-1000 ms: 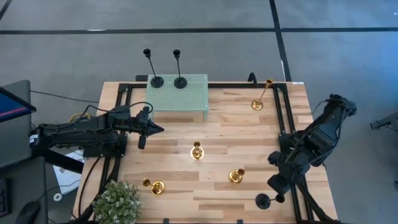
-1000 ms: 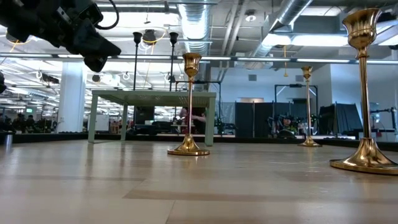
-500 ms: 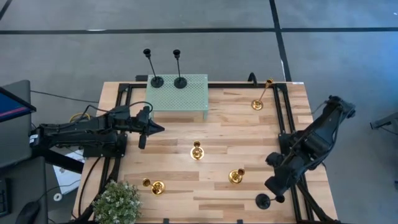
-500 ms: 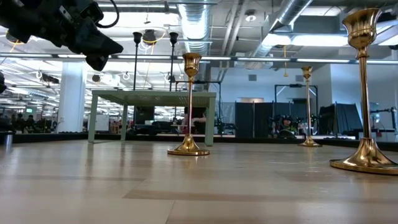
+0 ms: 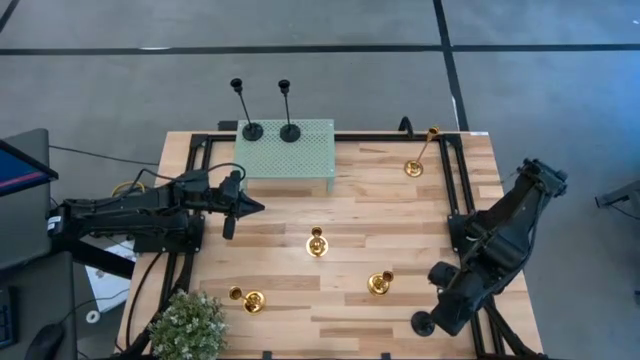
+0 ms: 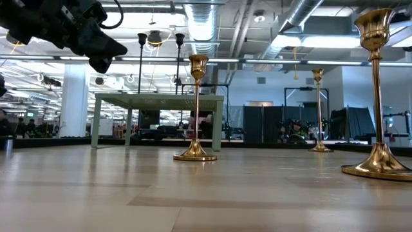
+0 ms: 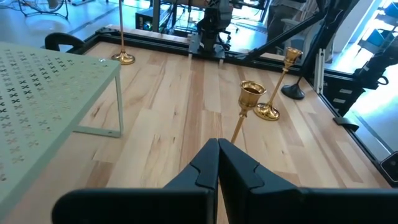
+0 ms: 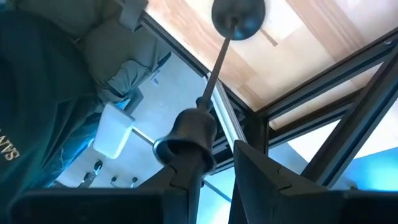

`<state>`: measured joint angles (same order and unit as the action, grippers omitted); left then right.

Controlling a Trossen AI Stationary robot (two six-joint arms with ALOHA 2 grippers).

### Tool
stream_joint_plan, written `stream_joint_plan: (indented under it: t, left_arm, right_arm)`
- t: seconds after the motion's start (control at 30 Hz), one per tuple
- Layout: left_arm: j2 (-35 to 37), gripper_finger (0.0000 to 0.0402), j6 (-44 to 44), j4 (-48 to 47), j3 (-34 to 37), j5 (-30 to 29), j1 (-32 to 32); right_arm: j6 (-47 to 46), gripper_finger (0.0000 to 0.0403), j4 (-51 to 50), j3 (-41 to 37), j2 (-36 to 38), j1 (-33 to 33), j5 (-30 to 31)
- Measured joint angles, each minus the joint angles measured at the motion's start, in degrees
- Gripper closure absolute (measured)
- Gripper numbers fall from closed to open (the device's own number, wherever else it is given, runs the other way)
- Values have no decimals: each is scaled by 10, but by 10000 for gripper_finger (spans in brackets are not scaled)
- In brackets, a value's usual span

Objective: Pick & Place candle stick holders
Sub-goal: Put the black candle holder on the shelf

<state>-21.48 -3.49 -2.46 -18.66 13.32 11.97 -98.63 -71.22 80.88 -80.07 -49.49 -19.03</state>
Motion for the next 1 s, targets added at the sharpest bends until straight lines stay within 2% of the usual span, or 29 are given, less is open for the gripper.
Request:
stream_joint_plan:
  t: [0.13, 0.3, 0.8, 1.0]
  left_arm:
    - [0, 394, 0, 1, 0, 0, 0]
    - [0, 394, 0, 3, 0, 0, 0]
    - [0, 394, 0, 26, 0, 18, 0]
    - [0, 394, 2, 42, 0, 32, 0]
  right_arm:
    - [1, 330, -4, 0, 1, -3, 10]
    - [13, 391, -12, 0, 2, -2, 13]
    - [28, 402, -59, 0, 33, 20, 13]
    - [77, 402, -95, 0, 55, 51, 32]
